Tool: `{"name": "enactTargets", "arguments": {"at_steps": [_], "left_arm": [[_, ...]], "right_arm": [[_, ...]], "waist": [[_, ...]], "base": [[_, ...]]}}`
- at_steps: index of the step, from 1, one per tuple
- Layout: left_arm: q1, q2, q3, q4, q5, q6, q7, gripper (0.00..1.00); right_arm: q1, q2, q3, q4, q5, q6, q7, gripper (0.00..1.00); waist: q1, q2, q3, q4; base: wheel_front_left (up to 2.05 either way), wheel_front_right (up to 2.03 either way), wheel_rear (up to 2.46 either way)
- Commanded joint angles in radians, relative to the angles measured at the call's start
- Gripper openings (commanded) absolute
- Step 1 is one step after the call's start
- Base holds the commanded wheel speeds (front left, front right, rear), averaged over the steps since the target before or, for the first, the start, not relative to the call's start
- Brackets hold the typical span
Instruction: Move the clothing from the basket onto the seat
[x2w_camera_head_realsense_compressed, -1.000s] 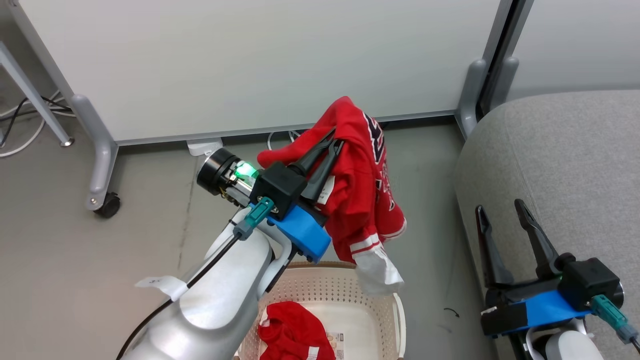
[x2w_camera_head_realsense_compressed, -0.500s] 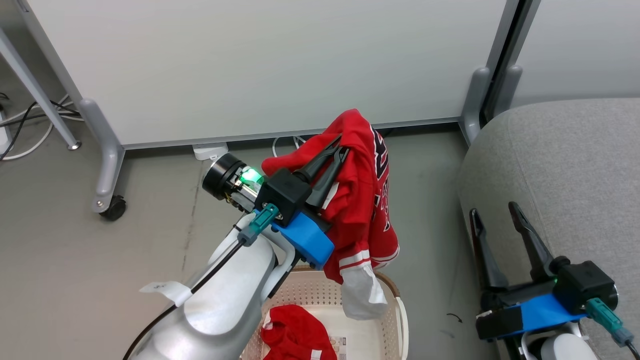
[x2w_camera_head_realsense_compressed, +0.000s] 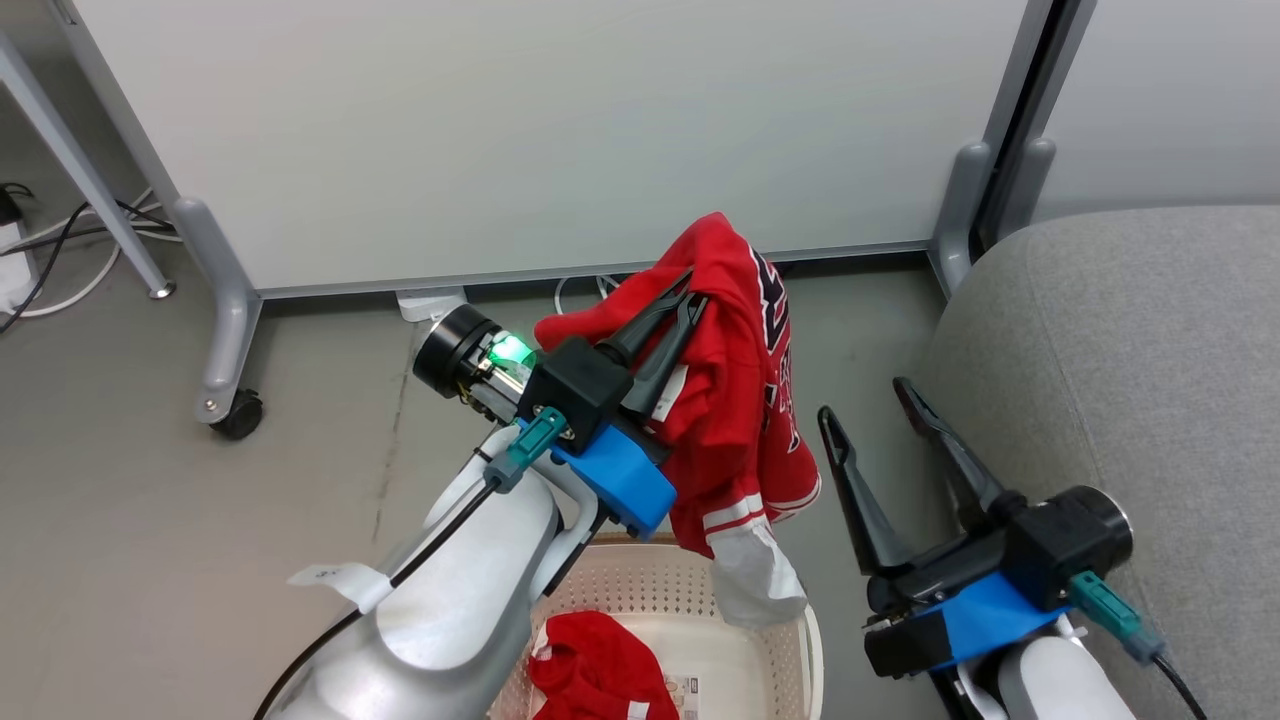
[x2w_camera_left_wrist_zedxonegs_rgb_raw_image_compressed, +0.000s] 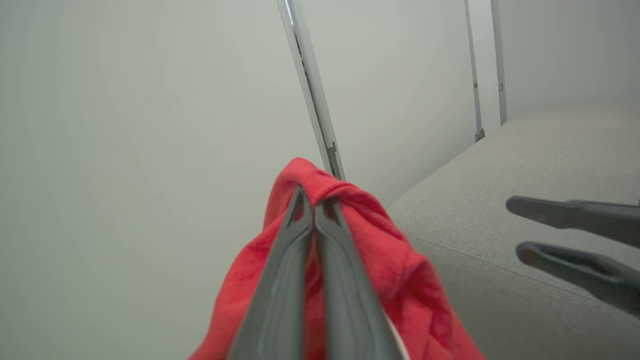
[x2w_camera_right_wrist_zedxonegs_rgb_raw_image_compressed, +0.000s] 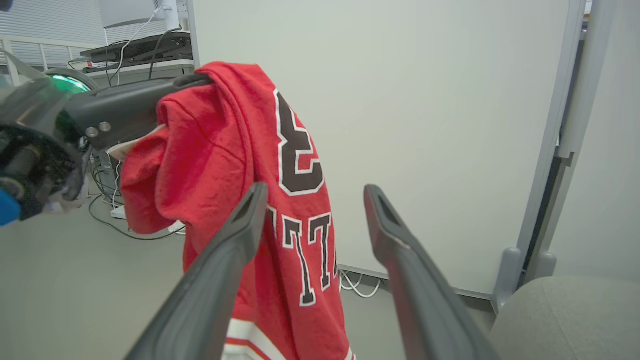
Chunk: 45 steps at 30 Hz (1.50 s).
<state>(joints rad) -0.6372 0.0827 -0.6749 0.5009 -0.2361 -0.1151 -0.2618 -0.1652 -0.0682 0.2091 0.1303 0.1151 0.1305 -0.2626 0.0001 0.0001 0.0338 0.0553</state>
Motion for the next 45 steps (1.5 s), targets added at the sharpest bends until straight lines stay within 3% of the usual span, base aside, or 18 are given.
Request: {"name": "enactTargets", "arguments": {"at_steps": [1, 13, 28, 30, 45], "left_arm": [[-0.001, -0.003, 0.002, -0.003, 0.002, -0.003, -0.005, 0.00], [-0.032, -0.024, -0.038, -0.007, 0.002, -0.009, -0.005, 0.00], [-0.060, -0.033, -0.092, -0.043, -0.022, -0.011, -0.005, 0.00], [-0.062, -0.033, -0.099, -0.048, -0.029, -0.005, -0.005, 0.00], [-0.063, -0.033, -0.115, -0.040, -0.046, 0.010, -0.005, 0.00]], "right_arm": [[-0.019, -0.007, 0.013, 0.007, 0.000, 0.000, -0.003, 1.00], [-0.118, -0.016, 0.172, 0.173, 0.022, 0.000, -0.003, 1.00], [-0.223, 0.016, 0.208, 0.323, 0.069, 0.000, -0.003, 1.00], [-0.228, 0.018, 0.206, 0.327, 0.072, 0.000, -0.003, 0.00], [-0.222, 0.018, 0.214, 0.309, 0.091, 0.000, -0.003, 0.00]], "waist": [[-0.0001, -0.0001, 0.001, 0.002], [-0.0001, -0.0001, 0.018, 0.046], [-0.0001, -0.0001, 0.034, 0.074], [-0.0001, -0.0001, 0.035, 0.076], [-0.0001, -0.0001, 0.033, 0.073]], "base": [[0.00, 0.00, 0.00], [0.00, 0.00, 0.00], [0.00, 0.00, 0.00], [0.00, 0.00, 0.00], [0.00, 0.00, 0.00]]}}
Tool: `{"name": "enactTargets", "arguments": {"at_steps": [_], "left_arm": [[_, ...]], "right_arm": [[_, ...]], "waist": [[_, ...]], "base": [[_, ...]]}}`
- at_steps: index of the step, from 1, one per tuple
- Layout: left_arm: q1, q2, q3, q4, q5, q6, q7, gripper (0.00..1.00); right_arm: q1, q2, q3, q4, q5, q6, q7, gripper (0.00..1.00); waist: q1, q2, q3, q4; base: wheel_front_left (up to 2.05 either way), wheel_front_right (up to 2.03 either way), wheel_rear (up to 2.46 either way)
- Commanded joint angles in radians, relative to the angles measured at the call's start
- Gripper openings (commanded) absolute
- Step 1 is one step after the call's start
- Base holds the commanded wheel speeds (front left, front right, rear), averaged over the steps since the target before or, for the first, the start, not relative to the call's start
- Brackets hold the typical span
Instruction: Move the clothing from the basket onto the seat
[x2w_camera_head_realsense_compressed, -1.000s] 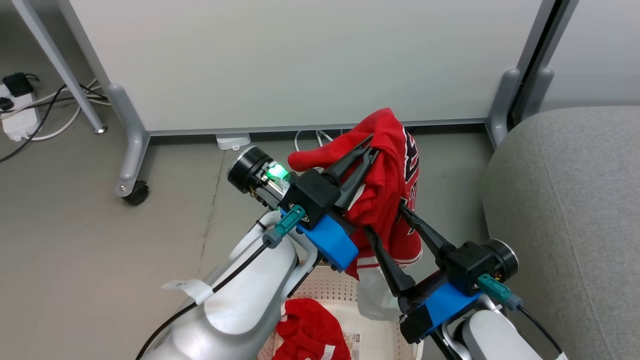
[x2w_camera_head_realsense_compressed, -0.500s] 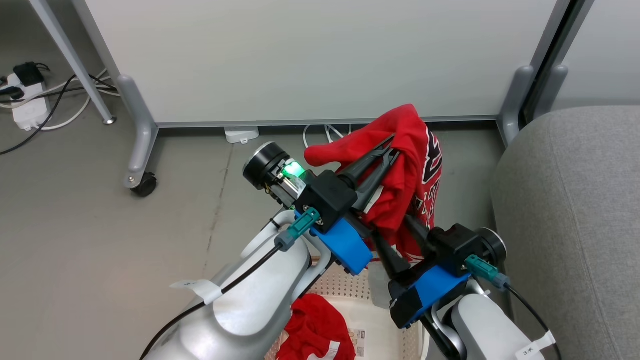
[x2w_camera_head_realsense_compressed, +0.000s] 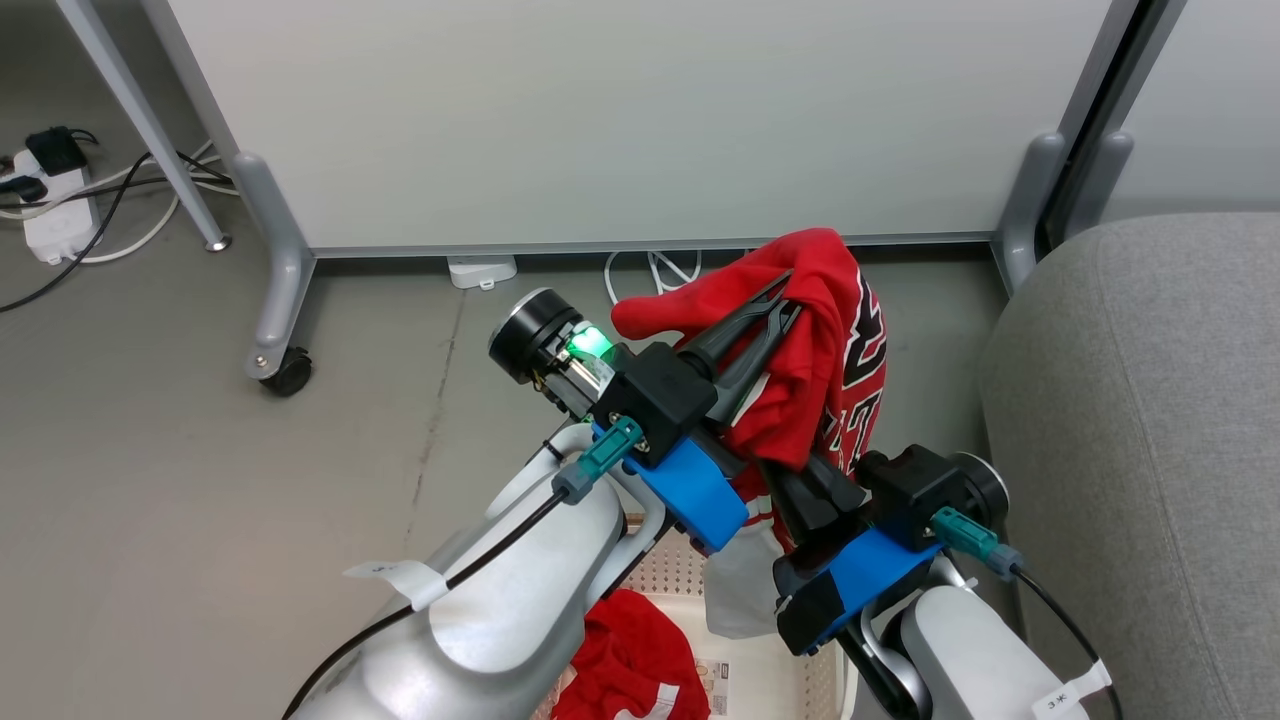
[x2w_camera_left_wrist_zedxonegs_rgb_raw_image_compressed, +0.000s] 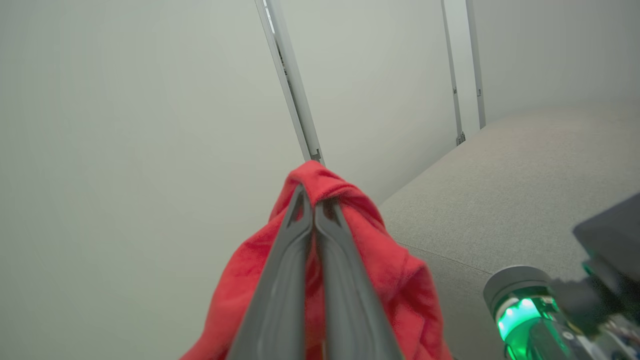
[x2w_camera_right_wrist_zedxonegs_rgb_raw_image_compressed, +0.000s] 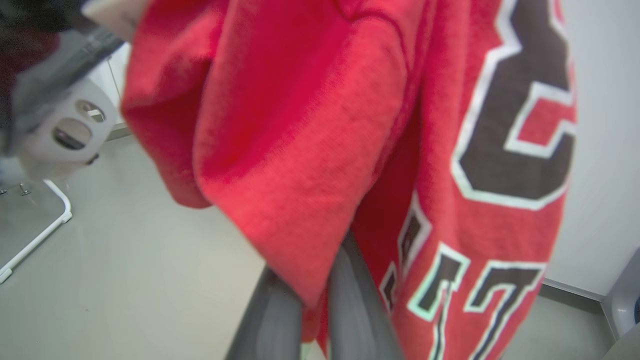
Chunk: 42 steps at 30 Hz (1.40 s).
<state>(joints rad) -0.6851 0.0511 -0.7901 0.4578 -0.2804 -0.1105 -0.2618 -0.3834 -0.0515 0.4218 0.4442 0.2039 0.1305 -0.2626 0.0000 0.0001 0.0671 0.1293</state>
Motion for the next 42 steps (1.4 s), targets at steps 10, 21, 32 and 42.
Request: {"name": "enactTargets", "arguments": {"at_steps": [10, 21, 32, 42], "left_arm": [[-0.012, -0.001, -0.004, 0.004, -0.007, 0.008, -0.005, 0.00], [-0.002, -0.001, 0.003, -0.006, -0.006, 0.024, -0.004, 1.00], [0.006, -0.001, 0.015, -0.010, 0.007, 0.029, -0.004, 1.00], [0.022, -0.001, 0.023, -0.008, 0.019, 0.017, -0.004, 1.00]], "right_arm": [[-0.003, 0.002, 0.000, -0.013, 0.001, 0.000, -0.003, 0.00], [-0.001, 0.002, -0.030, -0.026, -0.007, 0.000, -0.003, 0.00], [0.010, 0.001, -0.070, -0.035, -0.018, 0.000, -0.003, 0.00], [0.026, 0.000, -0.120, -0.056, -0.037, 0.000, -0.003, 0.00]], "waist": [[0.0000, -0.0001, 0.000, 0.000], [0.0000, -0.0001, 0.008, -0.001], [0.0000, -0.0001, 0.027, -0.025], [0.0000, -0.0001, 0.057, -0.105]], "base": [[0.00, 0.00, 0.00], [0.00, 0.00, 0.00], [0.00, 0.00, 0.00], [0.00, 0.00, 0.00]]}}
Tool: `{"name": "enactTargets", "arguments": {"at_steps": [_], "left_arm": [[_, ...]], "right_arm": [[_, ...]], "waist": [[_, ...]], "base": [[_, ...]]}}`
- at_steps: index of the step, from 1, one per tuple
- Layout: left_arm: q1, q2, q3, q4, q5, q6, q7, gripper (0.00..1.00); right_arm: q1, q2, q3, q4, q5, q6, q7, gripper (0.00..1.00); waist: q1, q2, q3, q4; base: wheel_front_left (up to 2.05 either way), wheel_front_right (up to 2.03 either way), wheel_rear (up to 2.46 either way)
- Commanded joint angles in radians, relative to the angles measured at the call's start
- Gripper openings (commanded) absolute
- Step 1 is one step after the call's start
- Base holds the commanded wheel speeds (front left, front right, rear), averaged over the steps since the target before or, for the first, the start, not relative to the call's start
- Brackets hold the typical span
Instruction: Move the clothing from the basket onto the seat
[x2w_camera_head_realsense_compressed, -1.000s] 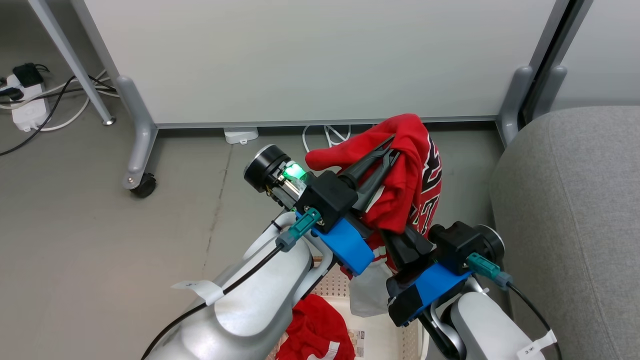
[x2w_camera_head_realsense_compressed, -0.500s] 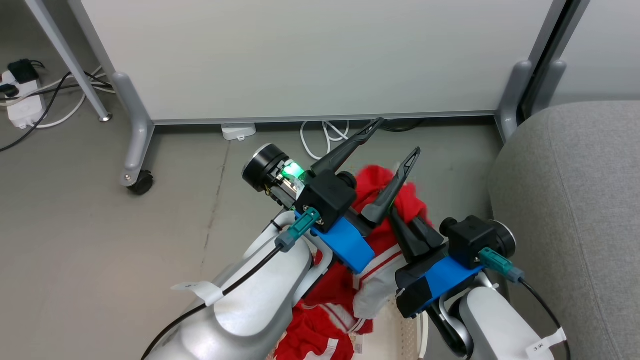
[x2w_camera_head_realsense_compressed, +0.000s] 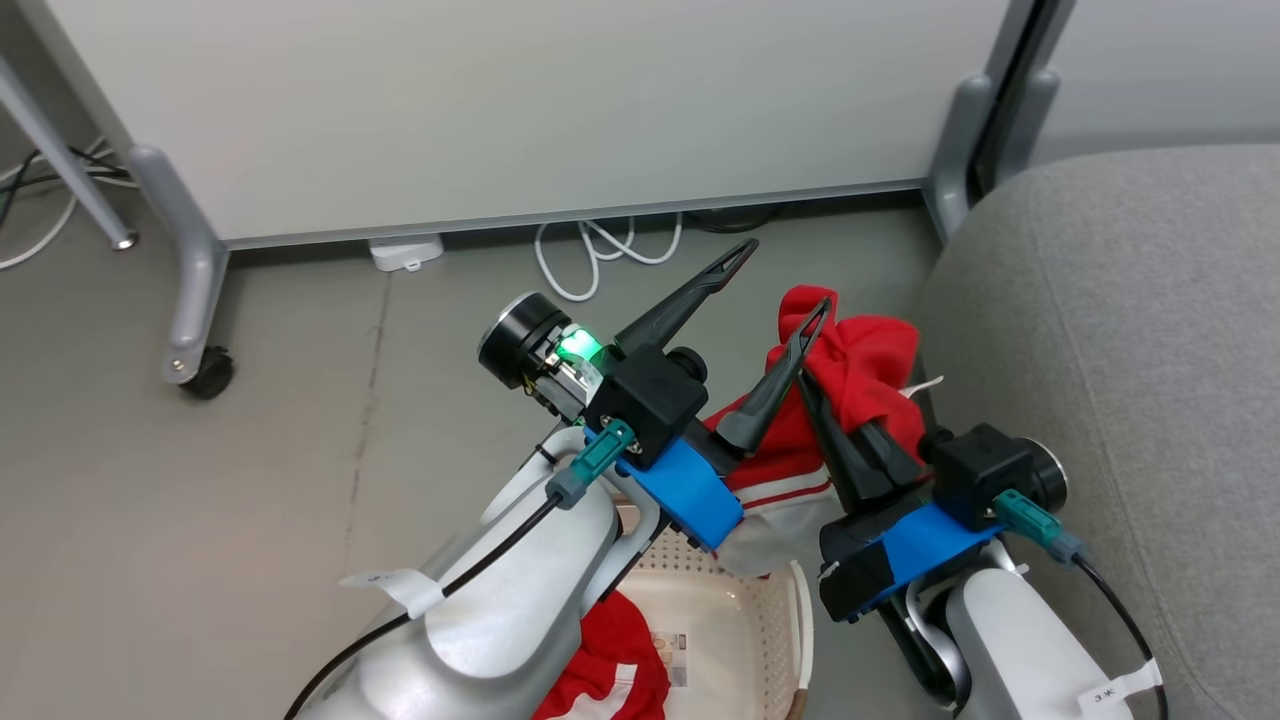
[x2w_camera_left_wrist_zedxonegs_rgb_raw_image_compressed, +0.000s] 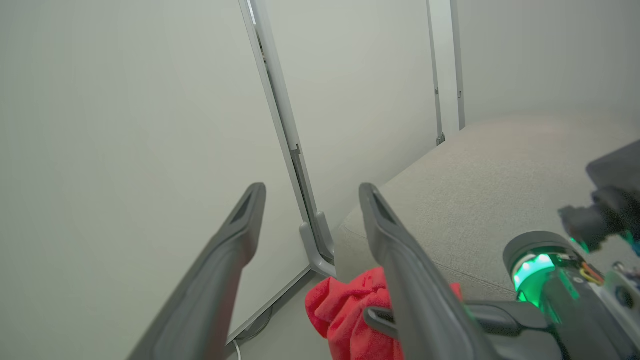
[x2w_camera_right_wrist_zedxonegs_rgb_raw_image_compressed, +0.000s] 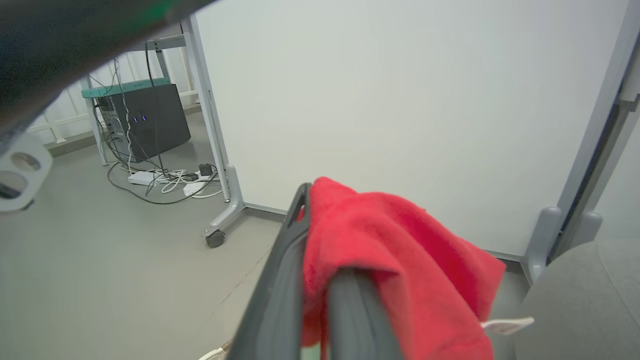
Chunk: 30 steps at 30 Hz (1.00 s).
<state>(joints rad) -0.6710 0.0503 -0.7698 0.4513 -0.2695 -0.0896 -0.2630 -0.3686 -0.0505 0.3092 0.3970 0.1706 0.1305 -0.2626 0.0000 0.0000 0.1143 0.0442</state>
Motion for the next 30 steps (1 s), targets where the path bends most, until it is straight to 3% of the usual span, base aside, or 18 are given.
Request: {"name": "enactTargets", "arguments": {"at_steps": [1, 30], "left_arm": [[0.008, 0.000, 0.003, -0.001, 0.008, -0.003, -0.003, 1.00], [0.031, 0.000, -0.062, -0.005, 0.009, -0.016, -0.003, 1.00]], "right_arm": [[0.011, -0.001, -0.008, -0.008, -0.003, 0.000, -0.003, 0.00], [0.111, -0.028, -0.179, -0.111, -0.038, 0.000, -0.004, 0.00]], "waist": [[0.0000, 0.0000, 0.010, -0.020], [0.0000, 0.0000, 0.061, -0.271]], "base": [[0.00, 0.00, 0.00], [0.00, 0.00, 0.00]]}}
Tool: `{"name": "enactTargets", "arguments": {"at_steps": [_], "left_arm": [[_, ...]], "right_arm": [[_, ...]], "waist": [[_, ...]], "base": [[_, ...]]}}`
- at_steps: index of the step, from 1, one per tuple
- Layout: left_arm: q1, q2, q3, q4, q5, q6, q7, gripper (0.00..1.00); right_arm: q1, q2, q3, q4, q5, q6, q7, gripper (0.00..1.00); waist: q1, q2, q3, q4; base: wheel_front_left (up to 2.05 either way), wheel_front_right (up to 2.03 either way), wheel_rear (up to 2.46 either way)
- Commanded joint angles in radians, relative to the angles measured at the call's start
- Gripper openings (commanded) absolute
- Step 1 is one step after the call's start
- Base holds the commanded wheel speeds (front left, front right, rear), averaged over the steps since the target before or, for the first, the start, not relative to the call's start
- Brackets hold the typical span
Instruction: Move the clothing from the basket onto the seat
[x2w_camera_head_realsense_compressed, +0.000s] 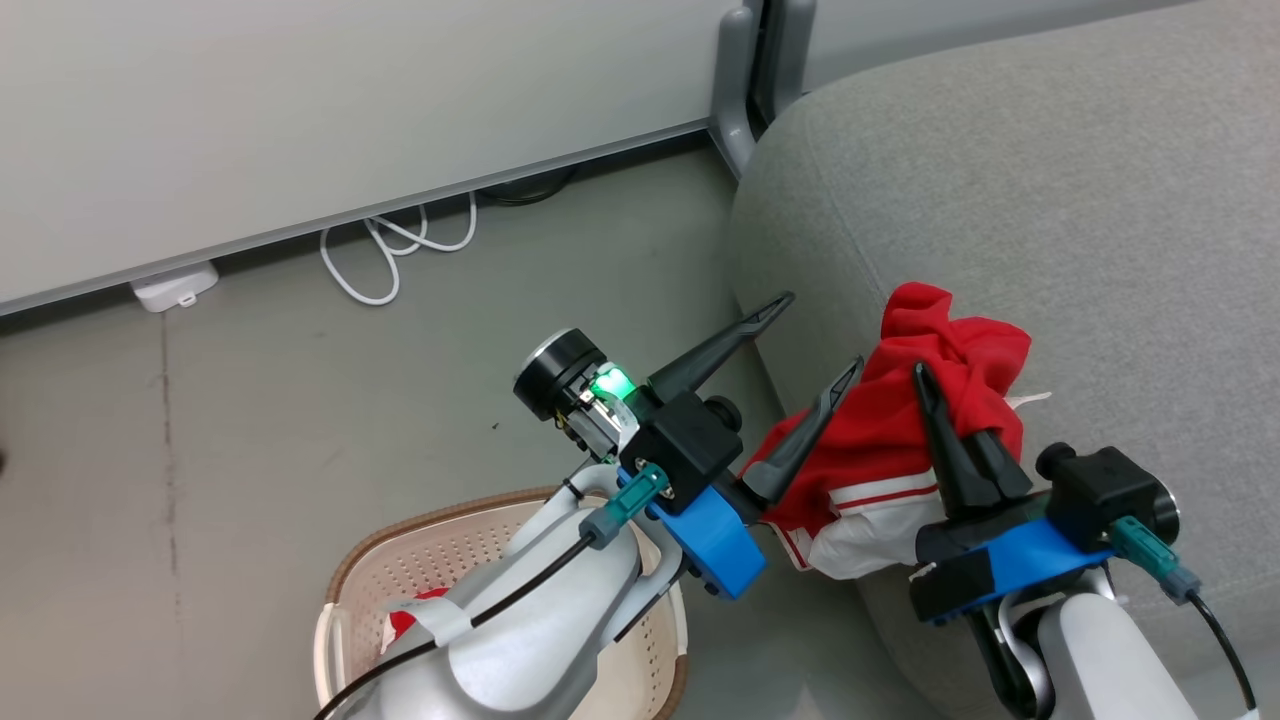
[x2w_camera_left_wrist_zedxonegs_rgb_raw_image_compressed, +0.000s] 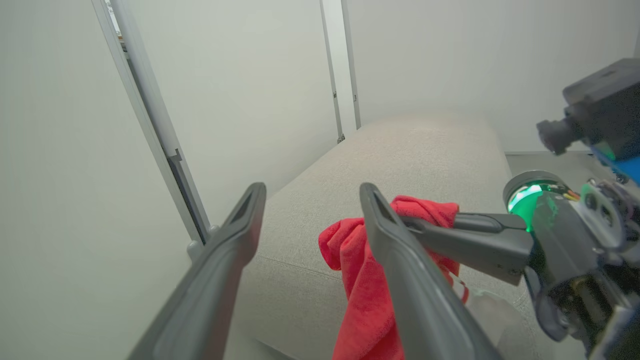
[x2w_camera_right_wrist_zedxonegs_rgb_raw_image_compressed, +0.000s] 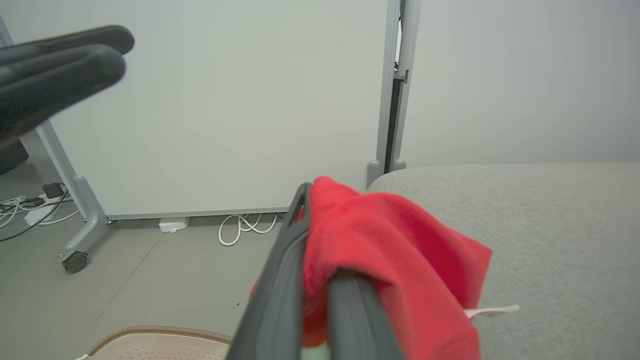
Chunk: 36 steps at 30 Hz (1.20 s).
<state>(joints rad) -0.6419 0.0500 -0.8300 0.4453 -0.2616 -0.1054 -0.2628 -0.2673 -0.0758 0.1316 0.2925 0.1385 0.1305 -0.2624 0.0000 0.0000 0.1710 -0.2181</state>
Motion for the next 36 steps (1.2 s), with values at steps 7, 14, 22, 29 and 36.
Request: {"name": "enactTargets", "arguments": {"at_steps": [7, 14, 22, 29, 36], "left_arm": [[-0.001, 0.001, -0.020, -0.002, -0.009, 0.005, -0.003, 1.00], [-0.013, 0.001, -0.017, 0.004, -0.006, 0.004, -0.003, 1.00], [-0.036, 0.003, 0.022, -0.006, 0.021, 0.008, -0.003, 1.00], [-0.092, 0.011, 0.046, -0.013, 0.052, 0.001, -0.003, 1.00], [-0.168, 0.029, 0.060, -0.014, 0.083, -0.007, -0.003, 1.00]], "right_arm": [[0.033, -0.002, -0.042, -0.036, -0.005, 0.000, -0.004, 0.00], [0.004, 0.001, -0.069, -0.081, -0.007, 0.000, -0.004, 0.00], [-0.130, -0.036, -0.133, -0.179, -0.015, 0.000, -0.004, 0.00], [-0.327, -0.110, -0.274, -0.241, -0.018, 0.000, -0.004, 0.00], [-0.536, -0.230, -0.386, -0.234, -0.005, 0.000, -0.003, 0.00]], "waist": [[0.0000, 0.0000, 0.010, -0.033], [0.0000, 0.0000, 0.026, -0.037], [0.0000, 0.0000, 0.091, -0.038], [0.0000, 0.0000, 0.228, -0.017], [0.0000, 0.0000, 0.385, 0.008]], "base": [[0.00, 0.00, 0.00], [0.00, 0.00, 0.00], [0.00, 0.00, 0.00], [0.00, 0.00, 0.00], [0.00, 0.00, 0.00]]}}
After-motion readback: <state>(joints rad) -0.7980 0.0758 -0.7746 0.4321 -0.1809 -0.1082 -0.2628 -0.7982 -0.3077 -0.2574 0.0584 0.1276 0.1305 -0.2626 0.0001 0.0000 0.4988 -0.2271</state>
